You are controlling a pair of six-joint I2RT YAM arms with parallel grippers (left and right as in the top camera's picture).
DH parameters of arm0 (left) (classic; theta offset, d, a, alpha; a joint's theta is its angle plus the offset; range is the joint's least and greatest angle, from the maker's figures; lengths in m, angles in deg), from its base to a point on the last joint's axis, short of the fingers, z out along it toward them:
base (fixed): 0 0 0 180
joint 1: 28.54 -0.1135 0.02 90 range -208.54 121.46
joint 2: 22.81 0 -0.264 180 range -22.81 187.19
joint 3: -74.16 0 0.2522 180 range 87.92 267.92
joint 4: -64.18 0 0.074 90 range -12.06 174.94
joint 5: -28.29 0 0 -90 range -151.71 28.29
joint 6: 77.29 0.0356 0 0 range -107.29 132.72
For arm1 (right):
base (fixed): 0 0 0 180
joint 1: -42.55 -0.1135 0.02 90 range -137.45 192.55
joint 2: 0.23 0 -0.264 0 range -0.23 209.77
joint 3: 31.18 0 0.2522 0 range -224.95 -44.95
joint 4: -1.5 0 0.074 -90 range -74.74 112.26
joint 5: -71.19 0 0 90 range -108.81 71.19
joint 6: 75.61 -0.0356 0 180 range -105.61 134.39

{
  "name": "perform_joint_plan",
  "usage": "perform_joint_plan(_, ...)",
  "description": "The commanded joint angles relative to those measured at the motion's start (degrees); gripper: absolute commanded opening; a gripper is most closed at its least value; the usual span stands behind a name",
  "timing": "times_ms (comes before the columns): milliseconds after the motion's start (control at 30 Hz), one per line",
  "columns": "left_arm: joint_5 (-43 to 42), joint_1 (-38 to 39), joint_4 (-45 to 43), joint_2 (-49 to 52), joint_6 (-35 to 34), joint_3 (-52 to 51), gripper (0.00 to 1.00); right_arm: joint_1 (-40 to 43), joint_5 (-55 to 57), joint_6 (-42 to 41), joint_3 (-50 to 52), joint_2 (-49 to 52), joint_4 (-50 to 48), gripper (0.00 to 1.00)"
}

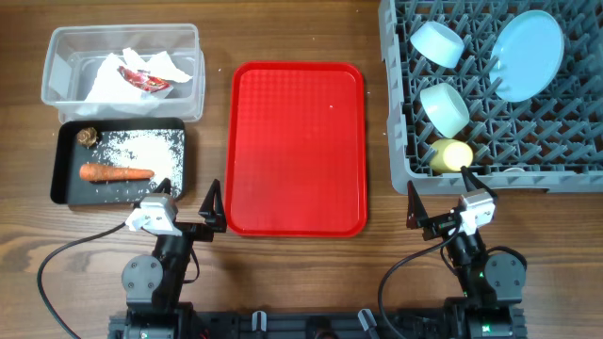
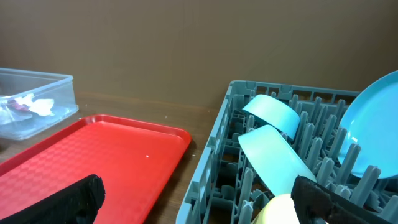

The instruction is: Sort waste into correct bins and load items into the dishwasher rack

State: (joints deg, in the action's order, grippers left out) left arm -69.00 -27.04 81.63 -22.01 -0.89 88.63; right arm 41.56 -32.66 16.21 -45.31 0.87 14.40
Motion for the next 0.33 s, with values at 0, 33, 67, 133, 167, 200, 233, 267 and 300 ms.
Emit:
perform_joint_plan(0, 0.7, 0.2, 0.2, -0.4, 1.2, -0.4, 1.0, -0.2, 0.6, 0.8, 0.0, -0.3, -0.2, 1.0)
perform_joint_plan(33, 0.8, 0.2, 0.2, -0.4, 1.2, -0.4, 1.0, -0.2, 0.6, 0.8, 0.0, -0.3, -0.2, 1.0)
perform_joint_plan(67, 0.7, 0.2, 0.2, -0.4, 1.2, -0.4, 1.0, -0.2, 0.6, 0.8, 0.0, -0.3, -0.2, 1.0)
perform_joint_plan(133, 0.7, 0.2, 0.2, -0.4, 1.2, -0.4, 1.0, -0.2, 0.6, 0.8, 0.0, -0.3, -0.2, 1.0)
perform_joint_plan(167, 0.8, 0.2, 0.2, -0.4, 1.2, -0.4, 1.0, -0.2, 0.6, 0.8, 0.0, -0.3, -0.2, 1.0)
perform_joint_plan(200, 0.7, 0.2, 0.2, -0.4, 1.2, -0.4, 1.0, -0.2, 0.6, 0.8, 0.0, -0.3, -0.2, 1.0)
perform_joint_plan(233, 0.7, 0.2, 0.2, -0.4, 1.2, -0.4, 1.0, -0.2, 0.6, 0.8, 0.0, -0.3, -0.2, 1.0)
perform_joint_plan(267, 0.8, 0.2, 0.2, -0.4, 1.2, -0.4, 1.0, -0.2, 0.6, 0.8, 0.0, -0.3, -0.2, 1.0)
perform_joint_plan(300, 0.7, 0.2, 0.2, -0.4, 1.2, -0.4, 1.0, -0.2, 0.6, 0.8, 0.0, -0.3, -0.2, 1.0)
